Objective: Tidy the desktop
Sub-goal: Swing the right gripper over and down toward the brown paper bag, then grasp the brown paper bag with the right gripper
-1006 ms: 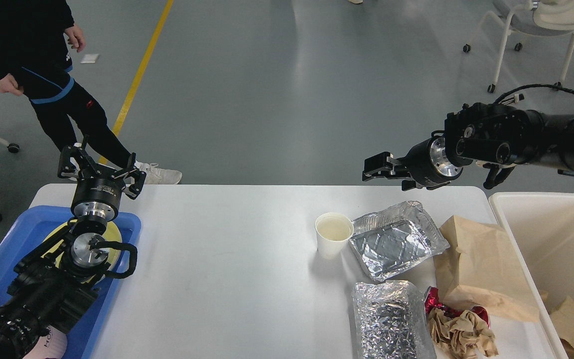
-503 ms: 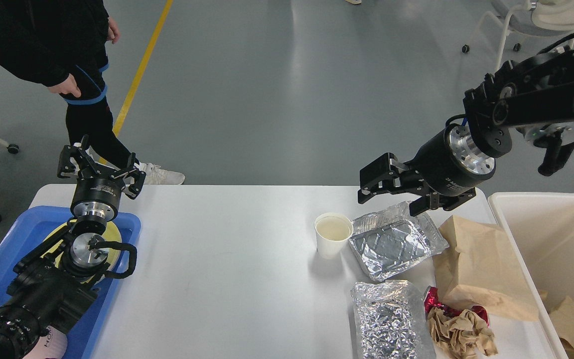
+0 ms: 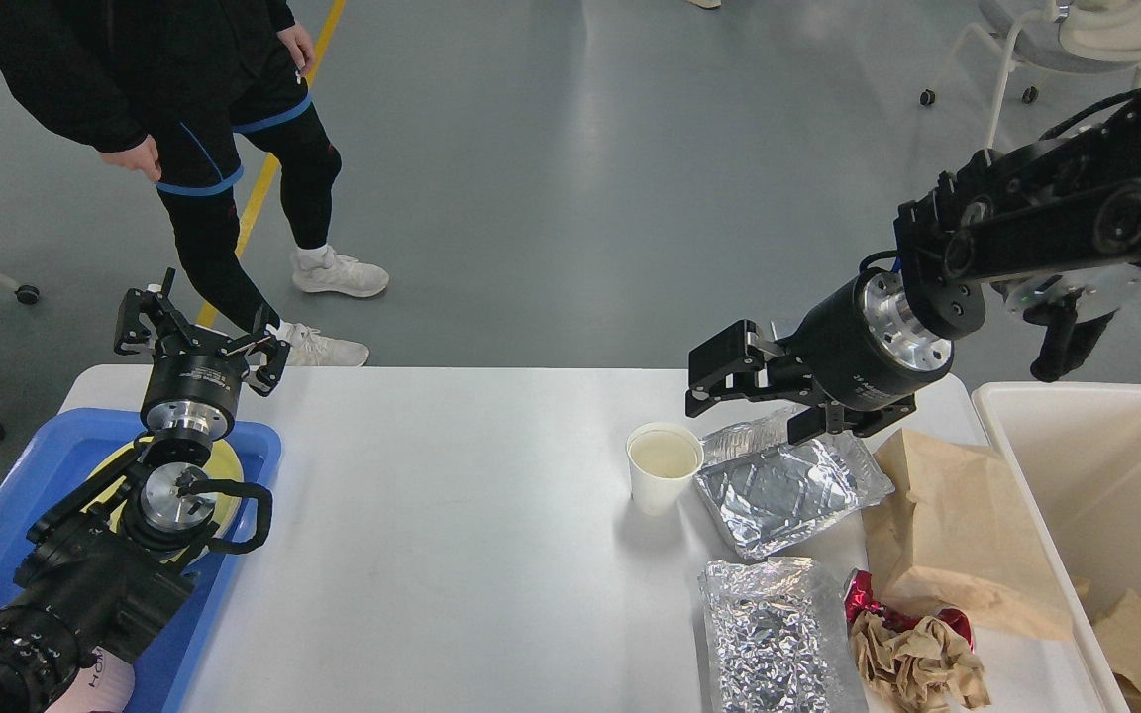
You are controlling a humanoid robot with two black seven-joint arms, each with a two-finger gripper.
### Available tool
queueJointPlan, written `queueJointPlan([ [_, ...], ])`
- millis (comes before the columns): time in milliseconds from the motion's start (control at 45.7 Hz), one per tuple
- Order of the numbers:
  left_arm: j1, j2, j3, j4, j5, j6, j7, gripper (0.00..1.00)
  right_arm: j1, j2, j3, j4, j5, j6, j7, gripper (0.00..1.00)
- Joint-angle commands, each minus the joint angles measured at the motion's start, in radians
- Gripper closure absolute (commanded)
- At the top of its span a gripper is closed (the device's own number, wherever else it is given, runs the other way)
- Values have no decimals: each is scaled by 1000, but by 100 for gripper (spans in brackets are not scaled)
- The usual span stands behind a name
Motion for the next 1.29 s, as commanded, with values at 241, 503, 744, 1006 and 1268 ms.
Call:
queueJointPlan([
  [241, 1, 0, 1, 0, 1, -1, 0, 0, -191, 121, 2, -80, 55, -149, 0, 0],
  [503, -1, 0, 1, 0, 0, 0, 0, 0, -241, 152, -6, -115, 125, -168, -1, 0],
  [744, -1, 0, 1, 0, 0, 0, 0, 0, -314, 179, -20, -102, 136, -246, -3, 0],
  [1006, -1, 0, 1, 1, 0, 0, 0, 0, -315, 225, -24, -103, 233, -281, -1, 0],
  [1268, -1, 0, 1, 0, 0, 0, 0, 0, -375, 207, -47, -105, 219, -312, -1, 0],
])
